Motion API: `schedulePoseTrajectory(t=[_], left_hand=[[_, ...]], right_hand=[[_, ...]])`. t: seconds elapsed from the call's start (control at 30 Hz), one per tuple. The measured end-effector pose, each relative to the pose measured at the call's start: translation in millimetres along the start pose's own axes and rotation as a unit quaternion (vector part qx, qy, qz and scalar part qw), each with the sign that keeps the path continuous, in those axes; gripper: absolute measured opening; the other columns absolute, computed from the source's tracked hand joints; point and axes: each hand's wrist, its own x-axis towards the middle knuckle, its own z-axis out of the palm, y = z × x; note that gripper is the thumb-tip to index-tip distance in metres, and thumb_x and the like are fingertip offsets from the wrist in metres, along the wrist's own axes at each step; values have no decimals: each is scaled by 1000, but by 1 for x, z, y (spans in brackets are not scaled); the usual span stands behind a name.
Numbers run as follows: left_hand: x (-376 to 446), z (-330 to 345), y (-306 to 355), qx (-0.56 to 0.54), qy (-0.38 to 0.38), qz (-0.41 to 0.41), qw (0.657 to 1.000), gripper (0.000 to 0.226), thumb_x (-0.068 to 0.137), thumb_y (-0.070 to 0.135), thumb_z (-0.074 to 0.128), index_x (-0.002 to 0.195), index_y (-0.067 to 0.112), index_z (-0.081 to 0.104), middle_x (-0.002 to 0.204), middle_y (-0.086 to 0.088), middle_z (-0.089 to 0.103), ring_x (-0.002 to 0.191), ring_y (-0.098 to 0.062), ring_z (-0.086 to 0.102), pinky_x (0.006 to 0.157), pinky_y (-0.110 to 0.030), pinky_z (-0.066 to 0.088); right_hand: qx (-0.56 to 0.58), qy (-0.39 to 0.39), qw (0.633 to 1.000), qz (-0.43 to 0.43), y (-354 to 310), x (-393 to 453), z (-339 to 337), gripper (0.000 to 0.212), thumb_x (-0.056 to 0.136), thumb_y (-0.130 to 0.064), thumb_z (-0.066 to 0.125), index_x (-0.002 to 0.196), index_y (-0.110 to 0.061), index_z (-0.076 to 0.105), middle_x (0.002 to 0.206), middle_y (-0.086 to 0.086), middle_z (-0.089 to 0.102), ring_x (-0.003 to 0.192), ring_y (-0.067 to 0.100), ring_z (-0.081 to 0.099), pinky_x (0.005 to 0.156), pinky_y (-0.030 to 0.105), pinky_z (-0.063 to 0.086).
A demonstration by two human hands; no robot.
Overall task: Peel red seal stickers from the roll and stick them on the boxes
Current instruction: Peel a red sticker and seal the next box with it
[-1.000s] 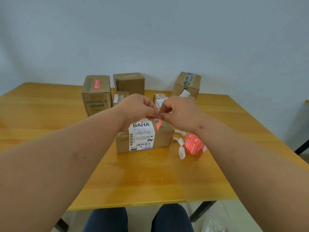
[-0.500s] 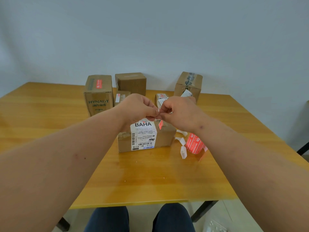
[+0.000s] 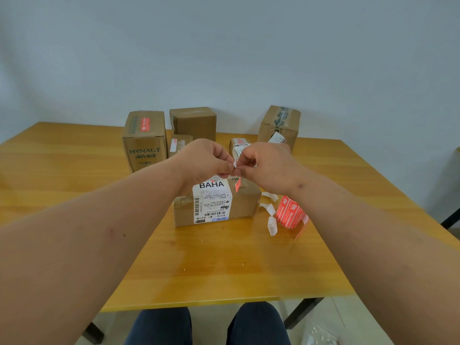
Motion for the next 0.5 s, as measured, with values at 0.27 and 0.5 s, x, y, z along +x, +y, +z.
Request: schedulePoseTrajectory(t=[0.27,0.5], left_hand=[[2,-1,0,22,-3,26,999,4,89,8,66,89,10,70,73,6,72,69,-1,65,69,-18,48],[2,-2,2,43,-2,34,999,7,89,7,65,88,11,71,80,2,74,69,0,65,63,-12,46]], right_hand=[[35,-18,999,15,-6,-1,-3,17,94,-35,56,77,-33,55,77,-17,56,88,12,54,96,48,38],[80,-35,995,44,-9,0,-6,24,94,-32,55,70,-30,54,66,-16,48,75,11,46,86,44,40]])
